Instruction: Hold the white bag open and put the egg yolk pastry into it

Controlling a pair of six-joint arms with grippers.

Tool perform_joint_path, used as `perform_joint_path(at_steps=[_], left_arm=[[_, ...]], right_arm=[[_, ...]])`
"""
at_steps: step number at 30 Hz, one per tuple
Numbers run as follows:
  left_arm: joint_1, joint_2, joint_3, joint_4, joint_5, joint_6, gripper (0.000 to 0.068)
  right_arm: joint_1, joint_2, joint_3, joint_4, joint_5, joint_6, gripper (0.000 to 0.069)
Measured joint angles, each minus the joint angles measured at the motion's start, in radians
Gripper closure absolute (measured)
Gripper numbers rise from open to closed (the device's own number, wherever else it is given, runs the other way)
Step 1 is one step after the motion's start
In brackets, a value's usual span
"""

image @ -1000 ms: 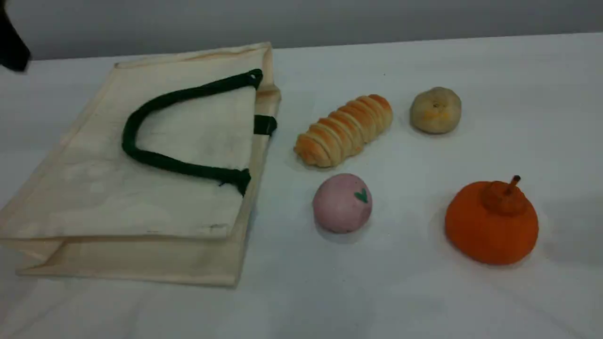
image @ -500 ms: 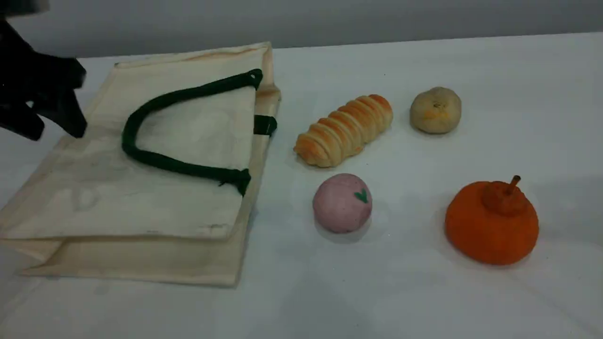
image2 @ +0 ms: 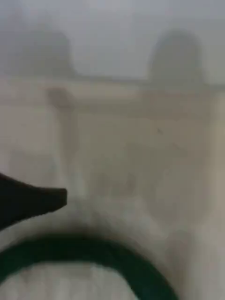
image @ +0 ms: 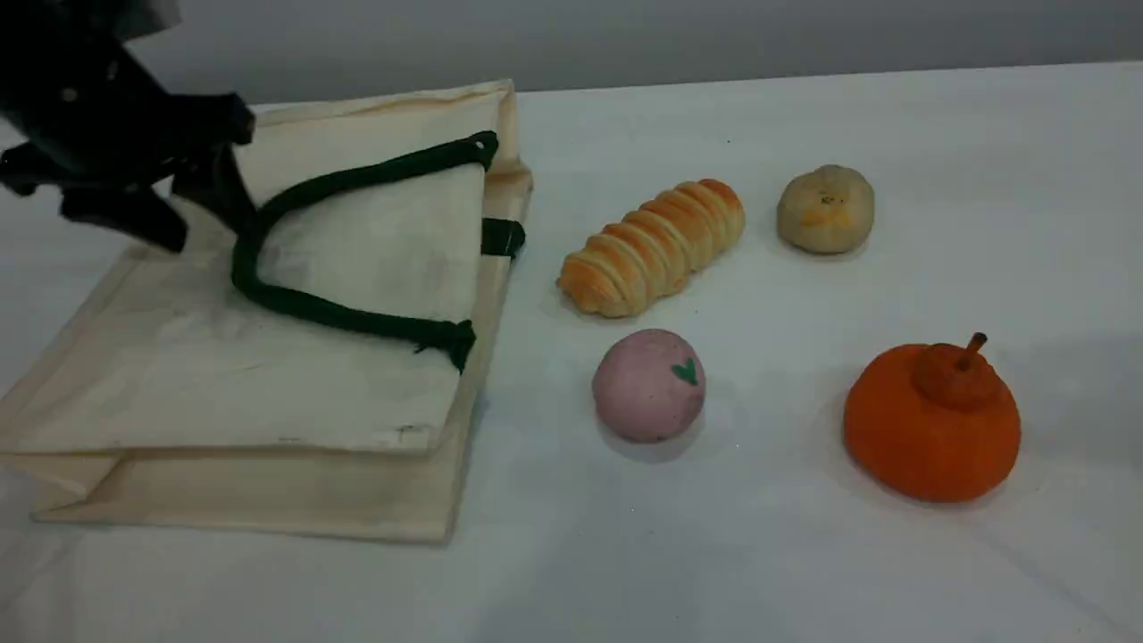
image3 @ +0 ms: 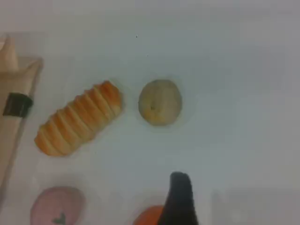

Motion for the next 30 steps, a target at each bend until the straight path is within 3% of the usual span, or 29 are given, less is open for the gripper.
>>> perform_joint_path(at_steps=[10,13,19,22,28,30], left_arm=[[-0.013,0.097,-0.015,-0.039,-0.028,0.001,0.0237],[-0.024,0.112,-0.015,-0.095,-0.048,0.001,0.0237],[-0.038,0.136,-0.025,-0.123,-0.056,0.012,0.0258],[-0.037,0.136,-0.025,-0.128,-0.056,0.012,0.0323],[-0.037,0.136,-0.025,-0.127,-0.035,0.029,0.0573],[-0.036,0.136,-0.031,-0.127,-0.022,0.05,0.0598]], right_arm=[[0.0,0.0,0.0,0.0,0.002,0.0,0.0148],[0.0,0.0,0.0,0.0,0.002,0.0,0.0148],[0.0,0.0,0.0,-0.001,0.003,0.0,0.0148],[0.0,-0.001,0.0,-0.004,0.004,0.0,0.0148],[0.0,-0.001,0.0,-0.004,0.007,0.0,0.0148],[0.0,-0.001,0.0,-0.004,0.013,0.0,0.0148]])
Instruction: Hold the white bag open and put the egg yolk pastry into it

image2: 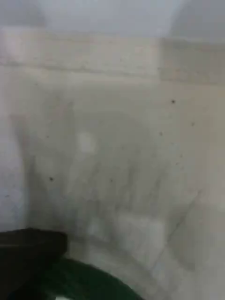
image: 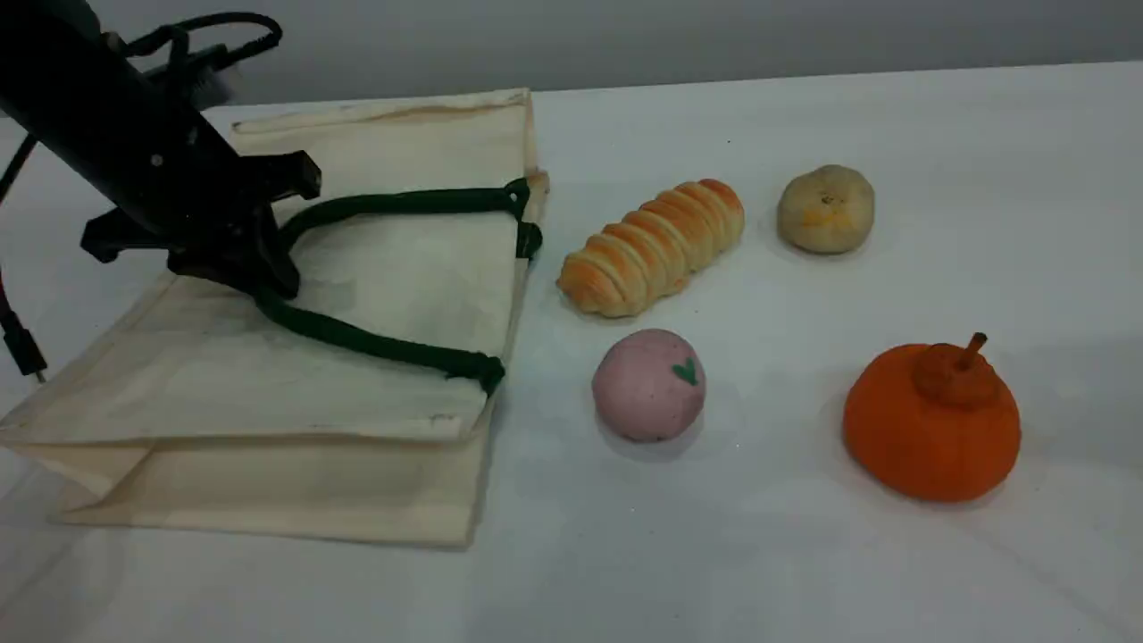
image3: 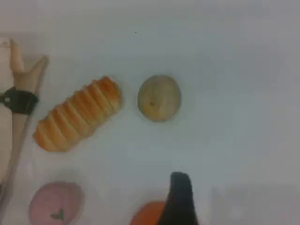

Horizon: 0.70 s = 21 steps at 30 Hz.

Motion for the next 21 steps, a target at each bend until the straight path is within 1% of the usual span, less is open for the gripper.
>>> perform_joint_path(at_steps=[3,6,10,15,18,21], left_arm=[[0.001,-0.002,-0.038,0.004,0.051,0.006,0.0599],[0.001,-0.016,-0.109,0.013,0.146,0.027,0.0599],[0.001,-0.03,-0.25,0.058,0.314,0.033,0.0599],[0.001,-0.03,-0.459,0.155,0.564,0.033,0.0599],[0.001,-0.03,-0.583,0.16,0.674,0.04,0.0599],[0.001,-0.03,-0.685,0.153,0.763,0.088,0.0599]], right_arm=[[0.0,0.0,0.0,0.0,0.013,0.0,0.0148],[0.0,0.0,0.0,-0.003,0.027,0.0,0.0148],[0.0,0.0,0.0,-0.003,0.026,0.0,0.0148],[0.0,0.0,0.0,-0.004,0.03,-0.005,0.0148],[0.0,0.0,0.0,-0.004,0.043,-0.005,0.0148],[0.0,0.0,0.0,-0.008,0.073,-0.008,0.0148]])
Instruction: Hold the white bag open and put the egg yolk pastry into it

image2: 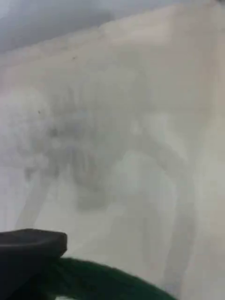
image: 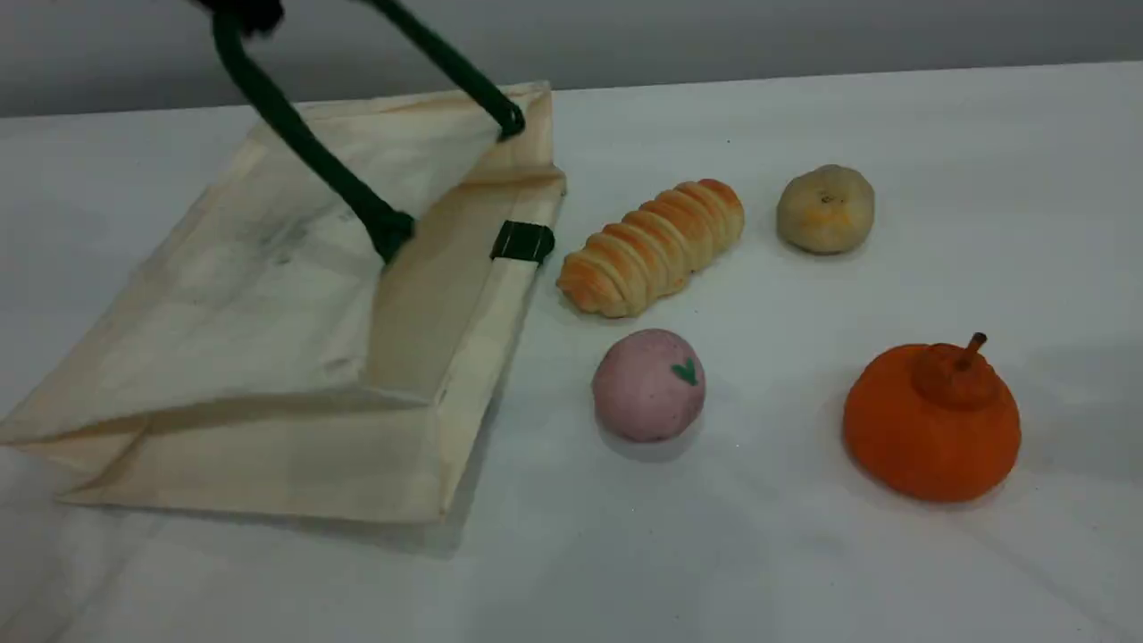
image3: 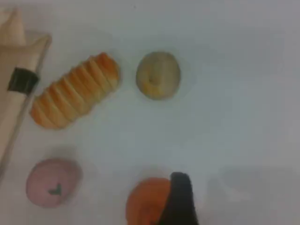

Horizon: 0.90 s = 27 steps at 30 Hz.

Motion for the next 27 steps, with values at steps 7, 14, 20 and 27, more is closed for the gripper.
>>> perform_joint_path(at_steps=[7,14,20,27], left_arm=[[-0.012,0.0,-0.208,-0.005,0.037,0.034,0.0599],[-0.066,0.0,-0.286,-0.113,0.034,0.173,0.0599],[-0.167,-0.034,-0.291,-0.091,0.035,0.218,0.0599],[-0.237,-0.139,-0.292,0.076,0.035,0.199,0.0599]], right_arm=[[0.0,0.0,0.0,-0.001,0.048,-0.002,0.0148],[0.0,0.0,0.0,0.0,0.116,-0.067,0.0148],[0.0,0.001,0.001,0.0,0.136,-0.075,0.0148],[0.0,0.029,0.003,0.004,0.093,-0.11,0.0148]])
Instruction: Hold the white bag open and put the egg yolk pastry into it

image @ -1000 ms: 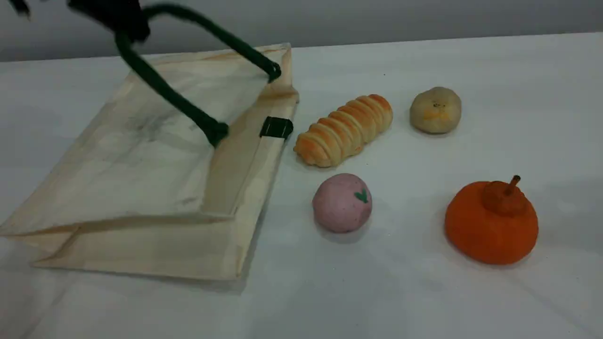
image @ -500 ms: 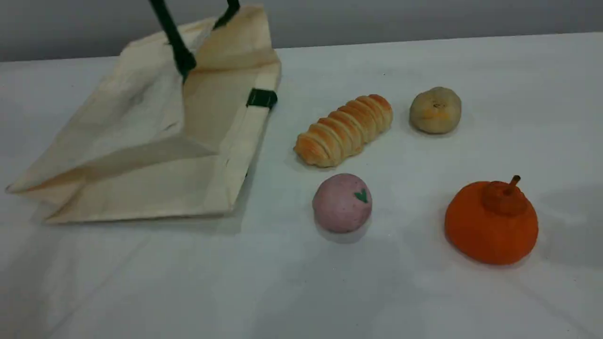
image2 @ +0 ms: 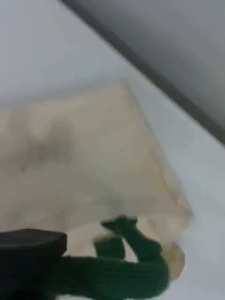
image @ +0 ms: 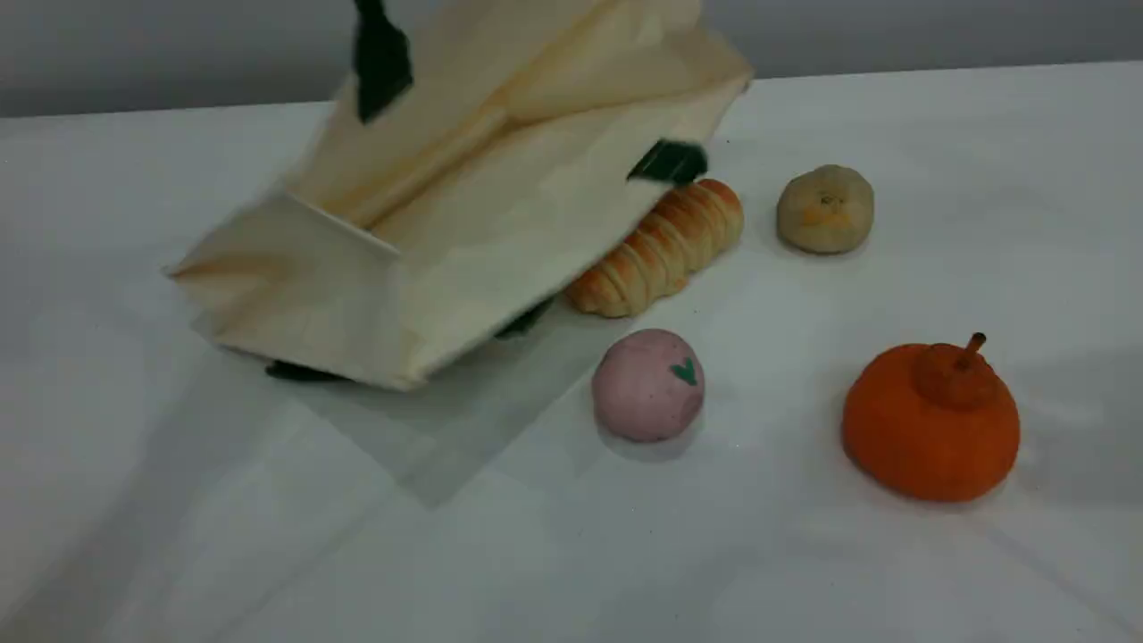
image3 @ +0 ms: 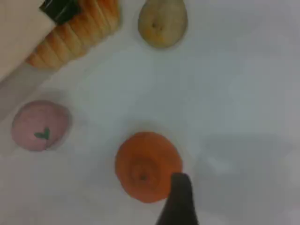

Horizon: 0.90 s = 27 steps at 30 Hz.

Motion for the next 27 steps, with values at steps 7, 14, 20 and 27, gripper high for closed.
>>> perform_joint_path(at_steps=[7,14,20,27], left_arm=[[-0.004,-0.095,0.001,0.038,0.001,0.001,0.0599],[-0.004,-0.101,0.001,0.047,-0.002,0.011,0.0599],[-0.004,-0.1,0.002,0.063,-0.002,0.009,0.0599],[-0.004,-0.1,0.002,0.052,-0.003,0.02,0.0599]], right_arm=[[0.001,0.049,0.007,0.021,-0.057,-0.073,0.0148],[0.001,0.177,0.007,0.07,-0.151,-0.121,0.0148],[0.001,0.294,0.007,0.107,-0.3,-0.127,0.0148],[0.001,0.447,0.007,0.183,-0.486,-0.194,0.0148]])
